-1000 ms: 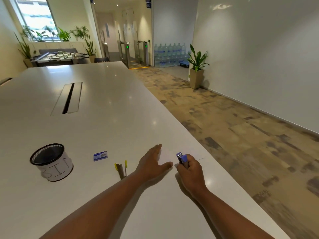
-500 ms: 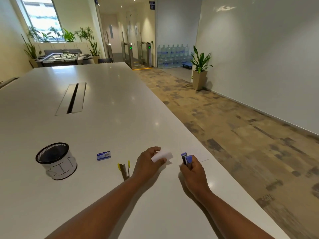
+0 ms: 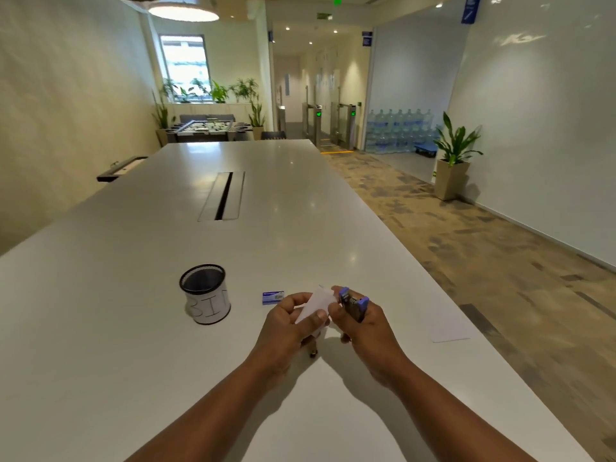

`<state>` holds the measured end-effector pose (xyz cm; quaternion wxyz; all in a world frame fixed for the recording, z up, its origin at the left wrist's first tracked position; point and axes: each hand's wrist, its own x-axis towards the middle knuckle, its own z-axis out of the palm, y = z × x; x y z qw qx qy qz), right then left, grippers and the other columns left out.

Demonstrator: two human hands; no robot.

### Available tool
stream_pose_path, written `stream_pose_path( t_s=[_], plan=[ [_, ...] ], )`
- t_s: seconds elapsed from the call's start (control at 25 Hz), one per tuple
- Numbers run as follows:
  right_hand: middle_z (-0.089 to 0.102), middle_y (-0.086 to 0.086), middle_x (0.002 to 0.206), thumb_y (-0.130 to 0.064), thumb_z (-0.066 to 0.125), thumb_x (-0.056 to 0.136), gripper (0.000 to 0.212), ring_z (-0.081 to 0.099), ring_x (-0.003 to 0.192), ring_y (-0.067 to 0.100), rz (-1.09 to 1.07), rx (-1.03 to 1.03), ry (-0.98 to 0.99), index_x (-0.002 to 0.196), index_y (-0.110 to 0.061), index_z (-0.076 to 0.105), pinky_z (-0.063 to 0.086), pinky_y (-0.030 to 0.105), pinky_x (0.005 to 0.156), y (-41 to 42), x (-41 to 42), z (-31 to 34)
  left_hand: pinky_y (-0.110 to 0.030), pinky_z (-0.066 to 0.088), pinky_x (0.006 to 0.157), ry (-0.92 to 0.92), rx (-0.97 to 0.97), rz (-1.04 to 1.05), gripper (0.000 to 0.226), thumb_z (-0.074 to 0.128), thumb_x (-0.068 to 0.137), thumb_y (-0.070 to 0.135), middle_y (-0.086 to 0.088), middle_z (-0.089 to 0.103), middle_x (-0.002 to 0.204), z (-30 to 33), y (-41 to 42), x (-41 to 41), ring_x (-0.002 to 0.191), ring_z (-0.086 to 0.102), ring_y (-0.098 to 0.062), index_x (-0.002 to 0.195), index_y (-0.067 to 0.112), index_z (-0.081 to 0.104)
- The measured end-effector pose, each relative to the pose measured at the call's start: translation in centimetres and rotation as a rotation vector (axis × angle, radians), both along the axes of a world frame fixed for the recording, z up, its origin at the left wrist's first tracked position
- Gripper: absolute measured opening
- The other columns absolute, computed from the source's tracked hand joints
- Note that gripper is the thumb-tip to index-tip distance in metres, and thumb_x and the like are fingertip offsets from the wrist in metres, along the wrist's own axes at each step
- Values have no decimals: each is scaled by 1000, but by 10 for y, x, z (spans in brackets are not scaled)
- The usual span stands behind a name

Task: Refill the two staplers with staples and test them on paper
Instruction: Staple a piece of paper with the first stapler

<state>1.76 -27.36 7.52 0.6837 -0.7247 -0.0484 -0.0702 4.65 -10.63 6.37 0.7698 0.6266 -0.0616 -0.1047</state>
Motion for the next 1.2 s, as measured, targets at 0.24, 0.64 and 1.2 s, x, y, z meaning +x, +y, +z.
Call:
stream_pose_path(
  t_s=[0.24, 0.64, 1.2],
  plan=[
    [42, -12, 52, -18, 74, 91, 39, 38, 50, 9, -31, -72, -84, 58, -21, 54, 36, 19, 52, 36, 3, 5, -34, 61, 85, -196, 190, 7, 49, 76, 87, 35, 0, 71, 124, 15, 38, -21, 108, 72, -22, 131, 36, 55],
    [45, -18, 52, -22, 70, 93, 45, 36, 51, 5, 114, -255, -158, 54, -33, 53, 30, 15, 51, 44, 3, 21, -45, 58, 72, -469, 700, -3, 5, 69, 92, 32, -1, 74, 83, 56, 84, -17, 77, 68, -29, 87, 31, 67],
    [61, 0, 62, -21, 82, 80, 26, 50, 55, 14, 183, -14, -114, 81, -5, 60, 45, 23, 54, 39, -4, 26, -22, 57, 72, -318, 262, 64, 12, 81, 82, 0, -7, 80, 83, 57, 78, -26, 78, 74, -10, 82, 11, 77]
  ],
)
